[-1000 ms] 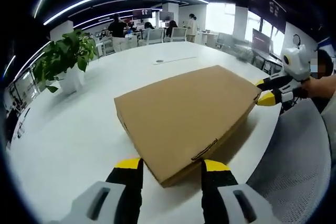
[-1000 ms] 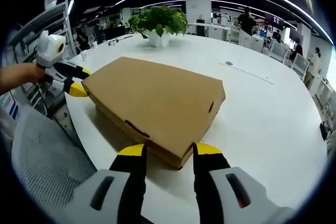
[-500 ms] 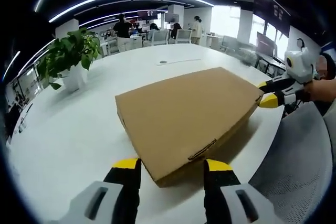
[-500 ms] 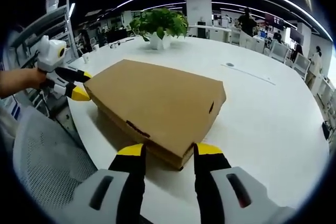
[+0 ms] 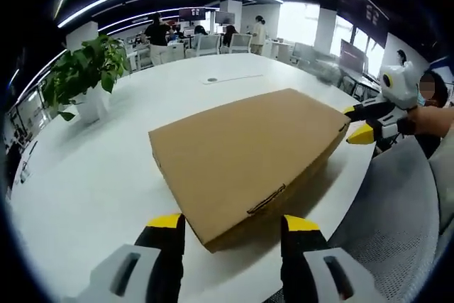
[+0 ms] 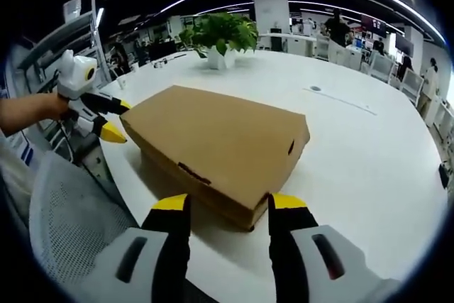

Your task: Operate the shoe box by opening the lid, removing the specified soft item, and placing it in the target area until the item is outside and the box remains undamaged.

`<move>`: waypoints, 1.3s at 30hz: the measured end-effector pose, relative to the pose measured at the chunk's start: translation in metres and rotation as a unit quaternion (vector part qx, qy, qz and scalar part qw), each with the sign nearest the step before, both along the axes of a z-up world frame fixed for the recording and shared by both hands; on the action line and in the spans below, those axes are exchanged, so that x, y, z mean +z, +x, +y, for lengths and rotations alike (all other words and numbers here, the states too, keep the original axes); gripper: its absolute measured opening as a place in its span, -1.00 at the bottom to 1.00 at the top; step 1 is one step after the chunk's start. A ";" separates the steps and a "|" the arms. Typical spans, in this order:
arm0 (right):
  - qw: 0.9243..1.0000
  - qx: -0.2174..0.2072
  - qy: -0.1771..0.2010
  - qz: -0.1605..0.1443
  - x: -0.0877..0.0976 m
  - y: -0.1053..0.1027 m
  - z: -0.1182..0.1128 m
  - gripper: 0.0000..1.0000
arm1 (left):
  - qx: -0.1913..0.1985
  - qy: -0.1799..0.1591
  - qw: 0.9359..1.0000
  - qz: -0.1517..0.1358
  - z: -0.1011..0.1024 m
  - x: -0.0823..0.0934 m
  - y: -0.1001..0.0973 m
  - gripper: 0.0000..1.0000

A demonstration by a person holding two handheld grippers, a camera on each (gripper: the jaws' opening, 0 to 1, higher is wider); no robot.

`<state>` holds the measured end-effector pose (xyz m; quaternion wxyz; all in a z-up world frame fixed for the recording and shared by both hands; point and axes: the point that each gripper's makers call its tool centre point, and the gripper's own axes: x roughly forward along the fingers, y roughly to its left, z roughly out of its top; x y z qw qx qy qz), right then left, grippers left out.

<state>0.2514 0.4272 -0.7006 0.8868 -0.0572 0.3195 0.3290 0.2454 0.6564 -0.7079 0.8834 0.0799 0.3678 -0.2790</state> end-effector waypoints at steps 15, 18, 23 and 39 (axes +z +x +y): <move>1.000 0.002 0.010 -0.009 0.024 -0.002 0.004 -0.11 | 0.008 -0.012 1.000 -0.008 0.000 0.022 0.000 0.12; 1.000 0.003 0.011 -0.012 0.028 -0.002 0.005 -0.09 | 0.004 -0.009 1.000 -0.010 -0.001 0.026 0.001 0.12; 1.000 0.001 0.016 -0.016 0.038 0.000 0.005 -0.06 | 0.002 -0.009 1.000 -0.004 -0.003 0.035 0.002 0.17; 0.999 -0.005 0.030 -0.043 0.066 0.010 0.007 -0.03 | -0.007 -0.003 1.000 -0.016 -0.009 0.065 0.006 0.19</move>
